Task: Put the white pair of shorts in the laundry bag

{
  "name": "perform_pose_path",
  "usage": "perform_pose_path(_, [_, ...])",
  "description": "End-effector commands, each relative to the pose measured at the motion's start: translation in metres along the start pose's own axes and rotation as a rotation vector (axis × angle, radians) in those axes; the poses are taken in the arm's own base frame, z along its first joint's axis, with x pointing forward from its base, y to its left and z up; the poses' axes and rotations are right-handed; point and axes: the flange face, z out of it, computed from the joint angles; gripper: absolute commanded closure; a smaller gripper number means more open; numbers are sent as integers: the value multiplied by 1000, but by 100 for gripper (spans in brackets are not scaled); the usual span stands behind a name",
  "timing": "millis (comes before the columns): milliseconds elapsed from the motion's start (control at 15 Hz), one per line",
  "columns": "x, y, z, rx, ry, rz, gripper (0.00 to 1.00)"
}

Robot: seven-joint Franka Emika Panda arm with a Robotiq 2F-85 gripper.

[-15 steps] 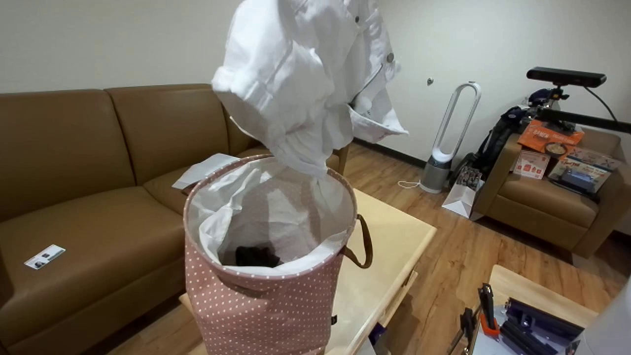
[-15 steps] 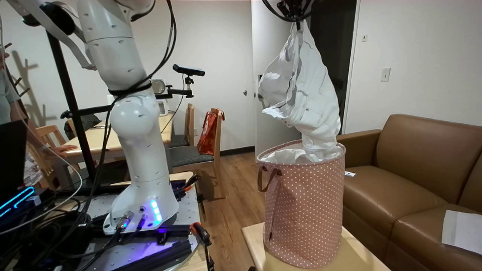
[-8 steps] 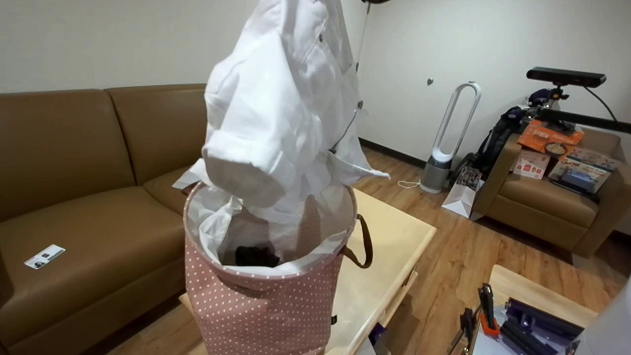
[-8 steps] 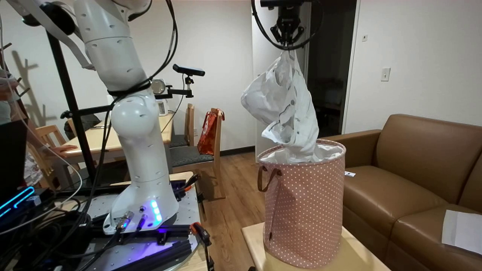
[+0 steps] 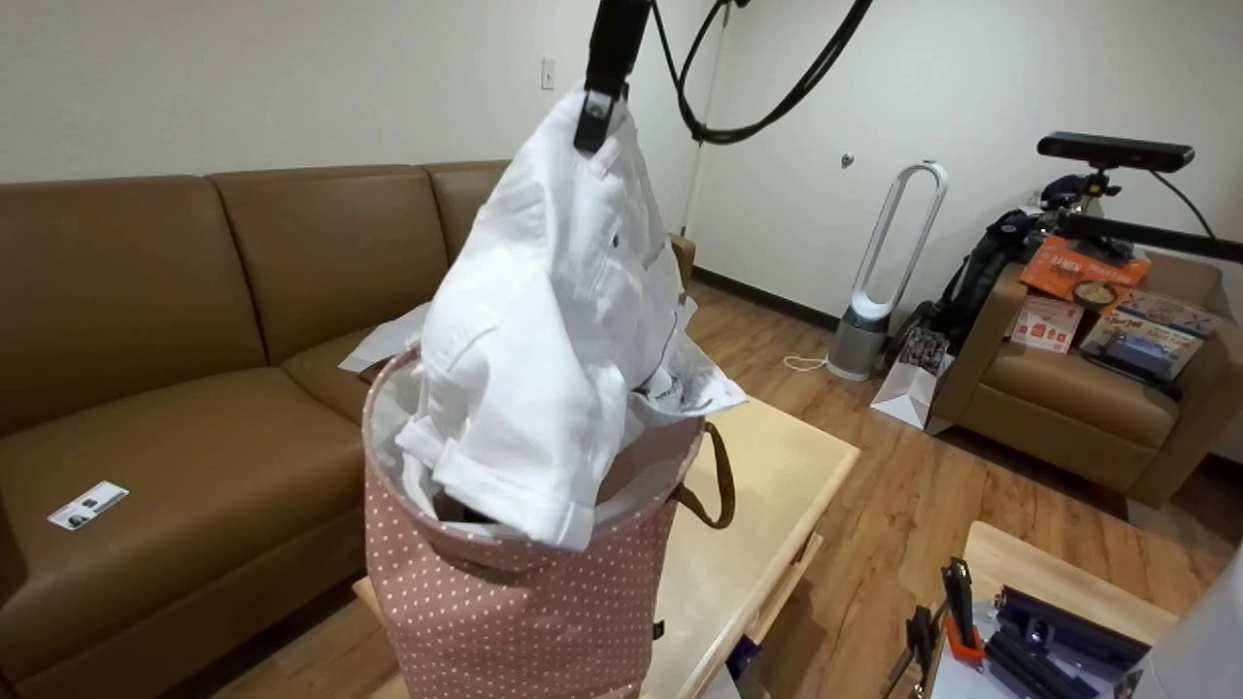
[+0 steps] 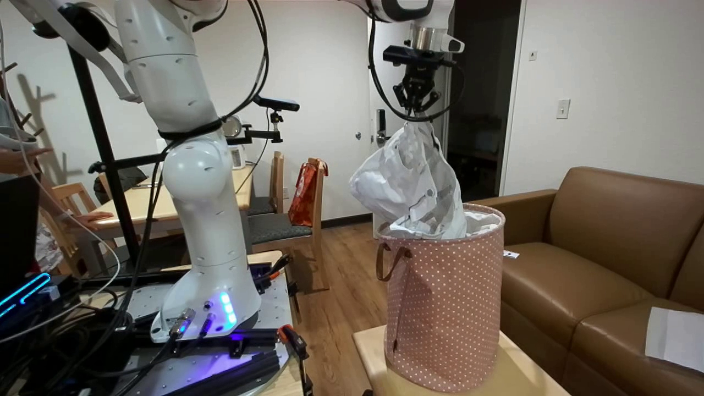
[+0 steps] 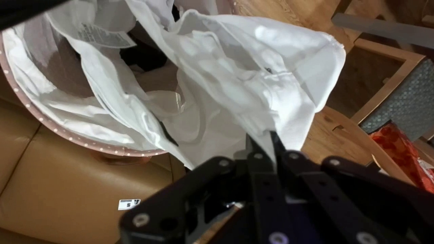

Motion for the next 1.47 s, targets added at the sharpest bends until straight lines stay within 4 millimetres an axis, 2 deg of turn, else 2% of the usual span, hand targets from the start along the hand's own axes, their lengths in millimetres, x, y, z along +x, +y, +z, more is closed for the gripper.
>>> perform_pose_path(0, [2,6,20,-25,8,-13,64])
perform_pose_path(333, [2,26,24,-31,23,28,32])
perform_pose_path(533, [-5,37,22,-38,25,49,12])
perform_pose_path(667, [-10,45,20,-77,35,69,1])
perform_pose_path(933, [-24,73,14,-251,3,139,0])
perform_pose_path(1133, [-40,98,25,-386,-49,203,0])
perform_pose_path(1267, [-54,112,50,-436,-90,256,0])
perform_pose_path(1400, [-67,123,83,-458,-118,336,0])
